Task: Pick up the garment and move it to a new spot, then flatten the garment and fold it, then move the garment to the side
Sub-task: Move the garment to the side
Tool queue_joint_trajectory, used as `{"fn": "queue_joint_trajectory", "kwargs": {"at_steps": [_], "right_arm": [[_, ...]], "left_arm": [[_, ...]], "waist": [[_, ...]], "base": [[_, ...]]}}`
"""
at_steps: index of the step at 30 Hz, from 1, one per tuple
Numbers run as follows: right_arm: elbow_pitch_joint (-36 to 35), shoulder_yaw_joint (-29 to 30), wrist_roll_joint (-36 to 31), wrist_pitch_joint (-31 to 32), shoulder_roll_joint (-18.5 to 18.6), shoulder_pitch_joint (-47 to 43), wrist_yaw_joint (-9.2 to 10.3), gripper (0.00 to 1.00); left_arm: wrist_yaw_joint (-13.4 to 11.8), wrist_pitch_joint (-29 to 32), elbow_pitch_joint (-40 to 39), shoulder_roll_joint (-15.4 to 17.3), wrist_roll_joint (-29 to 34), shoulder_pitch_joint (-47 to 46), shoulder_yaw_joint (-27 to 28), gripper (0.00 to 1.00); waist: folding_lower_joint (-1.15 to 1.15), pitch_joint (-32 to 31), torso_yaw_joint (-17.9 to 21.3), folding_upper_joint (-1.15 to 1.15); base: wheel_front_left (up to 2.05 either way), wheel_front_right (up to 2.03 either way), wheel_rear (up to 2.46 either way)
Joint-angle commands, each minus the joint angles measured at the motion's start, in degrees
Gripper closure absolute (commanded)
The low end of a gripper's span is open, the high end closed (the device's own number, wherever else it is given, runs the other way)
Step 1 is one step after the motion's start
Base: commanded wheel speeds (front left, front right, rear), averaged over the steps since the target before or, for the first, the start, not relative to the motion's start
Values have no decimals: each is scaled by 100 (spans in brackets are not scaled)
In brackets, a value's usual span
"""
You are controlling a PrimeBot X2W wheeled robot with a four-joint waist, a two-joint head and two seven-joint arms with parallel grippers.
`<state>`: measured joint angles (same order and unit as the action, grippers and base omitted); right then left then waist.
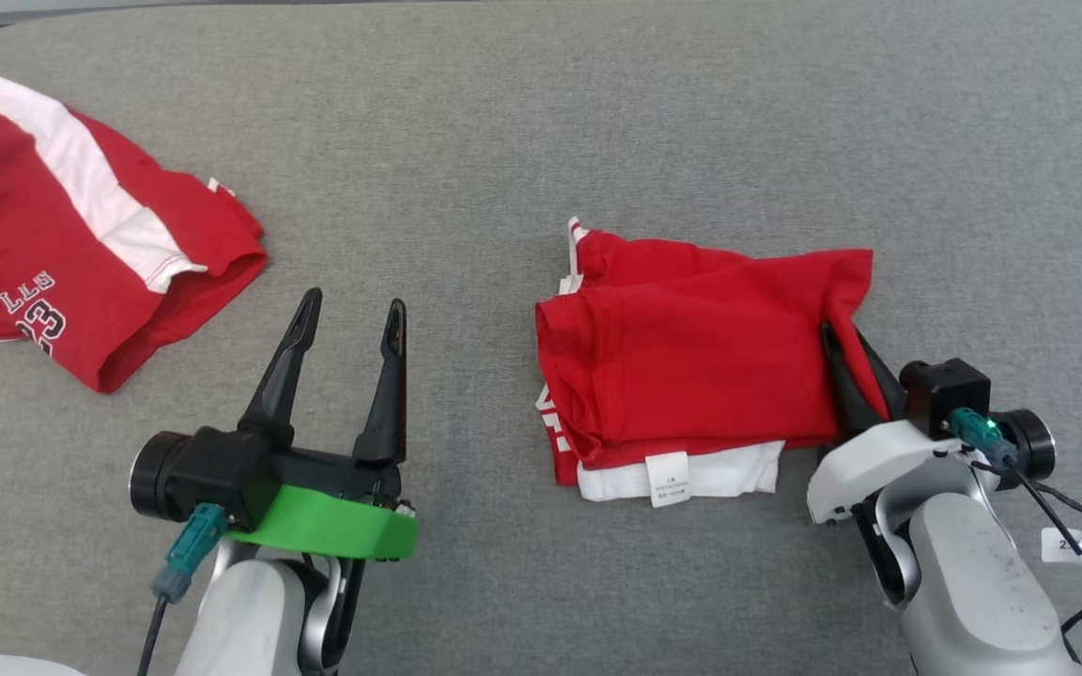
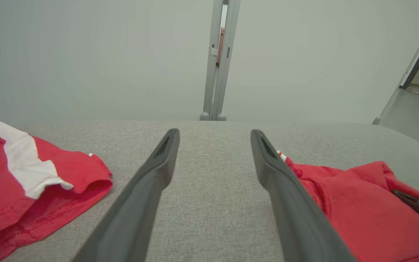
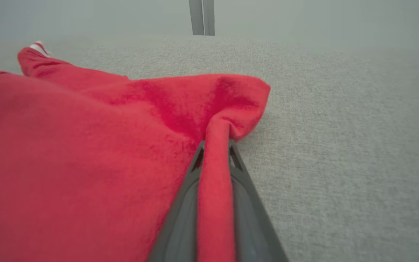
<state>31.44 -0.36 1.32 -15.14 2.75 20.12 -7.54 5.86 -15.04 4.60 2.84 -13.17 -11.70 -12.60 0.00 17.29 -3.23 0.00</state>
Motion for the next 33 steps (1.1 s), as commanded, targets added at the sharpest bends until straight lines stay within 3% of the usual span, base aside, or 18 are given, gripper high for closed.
{"fn": "queue_joint_trajectory", "kwargs": {"at_steps": [1, 9, 13, 19, 28, 33], "right_arm": [[-114, -9, -176, 0, 79, 54, 12, 100], [-416, -482, -713, 1, 968, 514, 12, 100], [-168, -891, -927, 1, 1708, 960, 13, 100], [123, -806, -832, 1, 2343, 1606, 12, 100], [585, -159, -860, 1, 2805, 2357, 12, 100], [792, 146, -990, 1, 2945, 2522, 12, 100]], "left_arm": [[16, -18, -31, 11, 49, -115, -11, 0], [103, -18, -145, 14, 394, -304, 27, 0], [137, -18, -214, 96, 562, -520, 2, 0], [159, -18, -354, 333, 716, -965, -243, 0], [162, -18, -566, 680, 790, -1575, -571, 0], [163, -18, -756, 685, 736, -1764, -701, 0]], "waist": [[0, 2, 220, 0], [0, 406, 1003, 0], [0, 732, 1359, 0], [0, 1263, 1604, 0], [0, 1971, 1668, 0], [0, 2099, 1557, 0]], "base": [[0, 0, 0], [0, 0, 0], [0, 0, 0], [0, 0, 0], [0, 0, 0], [0, 0, 0]]}}
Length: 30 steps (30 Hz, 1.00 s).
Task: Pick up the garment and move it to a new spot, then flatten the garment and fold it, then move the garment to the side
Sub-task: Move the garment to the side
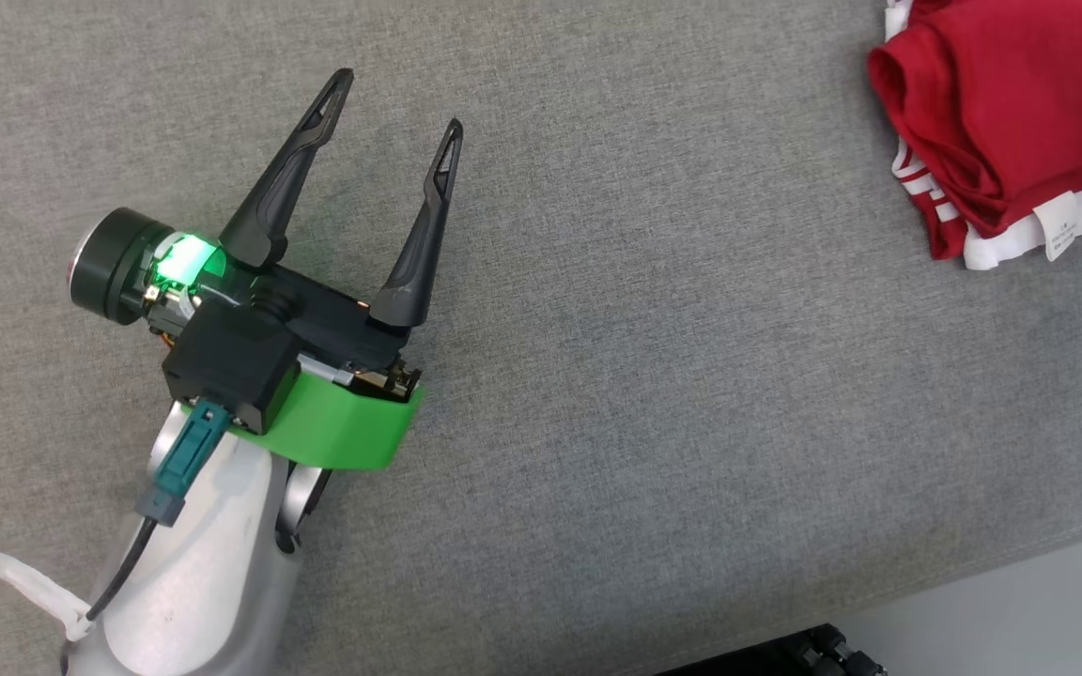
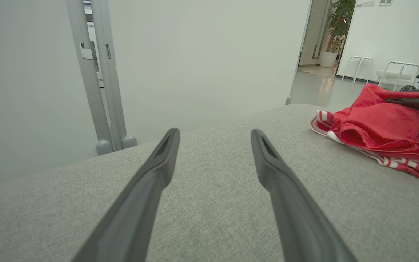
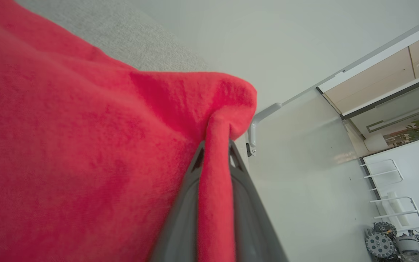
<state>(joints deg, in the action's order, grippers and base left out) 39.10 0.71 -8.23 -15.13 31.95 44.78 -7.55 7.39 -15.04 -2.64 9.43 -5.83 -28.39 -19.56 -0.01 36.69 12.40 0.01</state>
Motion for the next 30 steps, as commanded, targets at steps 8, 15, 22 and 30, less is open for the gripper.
{"fn": "queue_joint_trajectory", "kwargs": {"at_steps": [8, 15, 22, 30], "right_arm": [[230, 579, -289, -1, 85, 125, 14, 100], [77, 982, -569, 0, -145, -77, 14, 0], [-1105, 738, -382, 0, -639, -490, 14, 0], [-2534, 335, 190, 0, -1567, -1368, 13, 0]], "left_arm": [[11, -18, -157, -29, -50, -73, -53, 0], [11, -18, -63, -147, -110, 120, -37, 0], [12, -18, -16, -347, -202, 405, 132, 0], [-31, -17, 69, -551, -333, 1034, 590, 0]], "waist": [[1, 40, -202, -1], [1, -341, -315, -1], [1, -1005, -432, -1], [1, -1895, -745, -1]], "base": [[0, 0, 0], [0, 0, 0], [0, 0, 0], [0, 0, 0]]}}
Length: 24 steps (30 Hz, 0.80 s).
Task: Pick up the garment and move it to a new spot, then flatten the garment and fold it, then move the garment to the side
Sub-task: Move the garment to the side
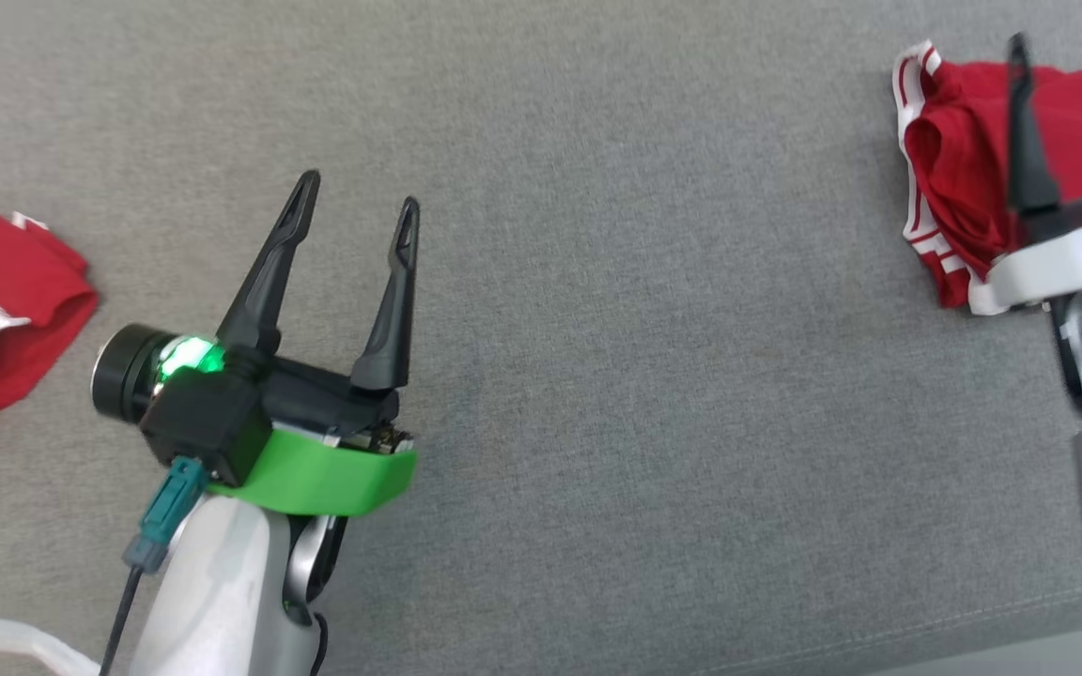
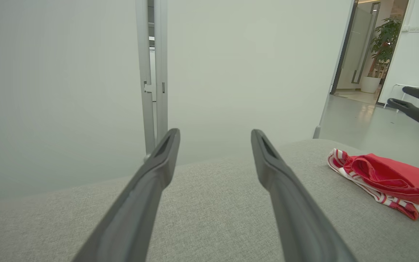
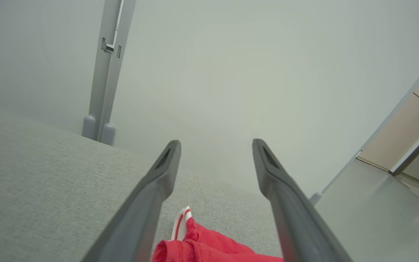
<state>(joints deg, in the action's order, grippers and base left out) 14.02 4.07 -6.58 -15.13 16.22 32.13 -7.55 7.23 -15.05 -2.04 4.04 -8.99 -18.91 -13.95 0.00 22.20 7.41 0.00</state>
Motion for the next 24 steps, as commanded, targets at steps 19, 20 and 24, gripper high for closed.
{"fn": "queue_joint_trajectory", "kwargs": {"at_steps": [19, 20, 24], "right_arm": [[-1338, -408, 702, 0, -1216, -2325, 13, 0], [-1363, -406, 680, 0, -1237, -2388, 13, 0], [-1401, -292, 776, 0, -1313, -2618, 13, 0]], "left_arm": [[-237, -17, 359, -105, -329, 1213, 203, 0], [-251, -17, 367, -106, -322, 1246, 178, 0], [-304, -17, 416, -107, -333, 1346, 130, 0]], "waist": [[0, -1407, -911, 0], [0, -1434, -925, 0], [0, -1513, -964, 0]], "base": [[0, 0, 0], [0, 0, 0], [0, 0, 0]]}}
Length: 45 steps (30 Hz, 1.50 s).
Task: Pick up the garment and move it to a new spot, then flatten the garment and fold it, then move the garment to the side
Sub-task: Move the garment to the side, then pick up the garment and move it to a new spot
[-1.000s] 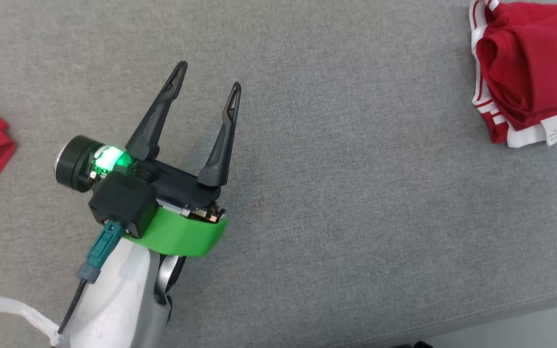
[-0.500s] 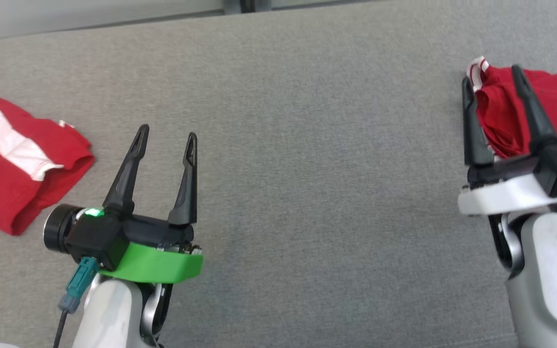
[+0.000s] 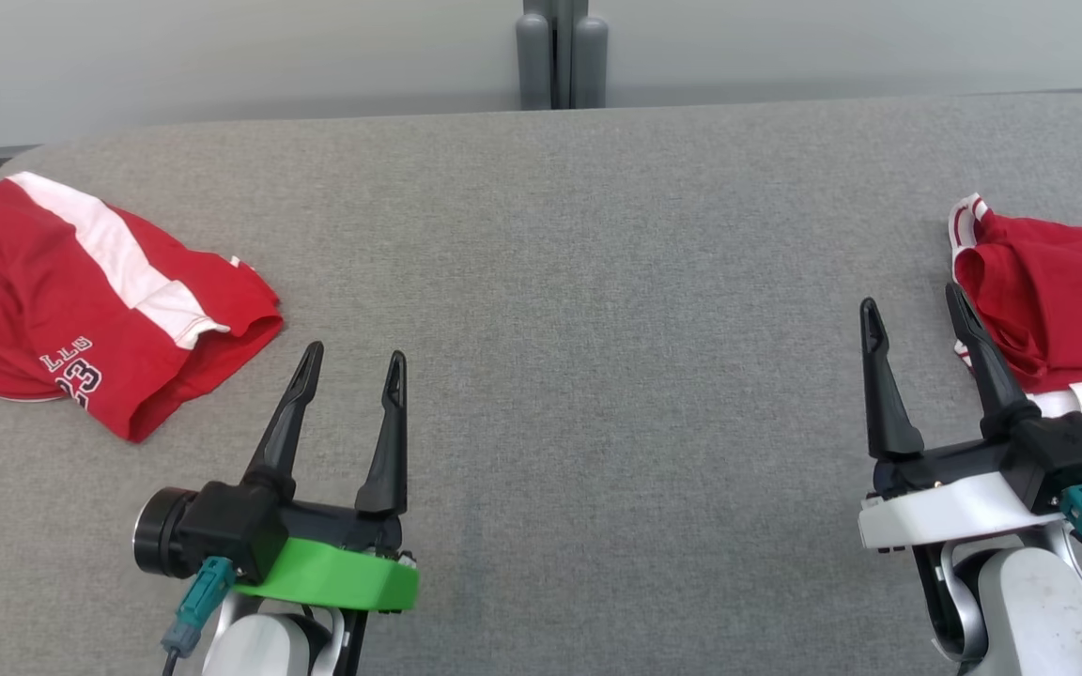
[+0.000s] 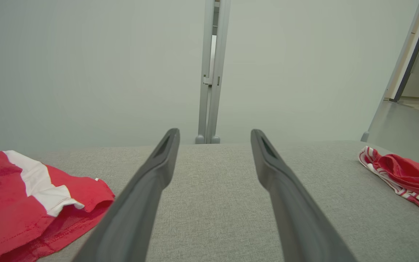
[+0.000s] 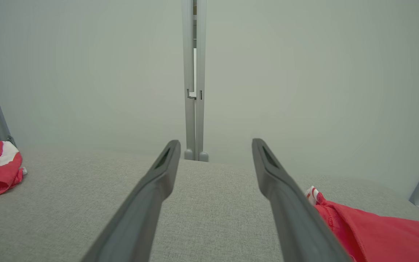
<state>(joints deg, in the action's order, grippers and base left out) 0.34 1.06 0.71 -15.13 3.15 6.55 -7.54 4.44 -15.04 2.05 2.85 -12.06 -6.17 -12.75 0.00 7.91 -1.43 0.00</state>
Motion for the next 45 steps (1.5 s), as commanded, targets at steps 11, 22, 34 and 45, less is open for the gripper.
{"fn": "queue_joint_trajectory", "kwargs": {"at_steps": [11, 22, 34, 45], "right_arm": [[61, -53, 145, 0, -21, -131, 12, 0], [40, -45, 241, 0, -22, -101, 12, 0], [47, -109, 449, 0, -23, -125, 12, 0], [206, -311, 312, 0, -22, -133, 12, 0]], "left_arm": [[-82, -17, 107, 11, -89, 113, 31, 0], [-48, -18, 111, 10, -107, 63, 35, 0], [-29, -18, 160, 10, -101, 1, 8, 0], [-121, -17, 169, 10, -218, -61, -23, 0]], "waist": [[0, -93, -78, 0], [0, -74, -56, 0], [0, -51, -105, 0], [0, 0, -831, 0]], "base": [[0, 0, 0], [0, 0, 0], [0, 0, 0], [0, 0, 0]]}}
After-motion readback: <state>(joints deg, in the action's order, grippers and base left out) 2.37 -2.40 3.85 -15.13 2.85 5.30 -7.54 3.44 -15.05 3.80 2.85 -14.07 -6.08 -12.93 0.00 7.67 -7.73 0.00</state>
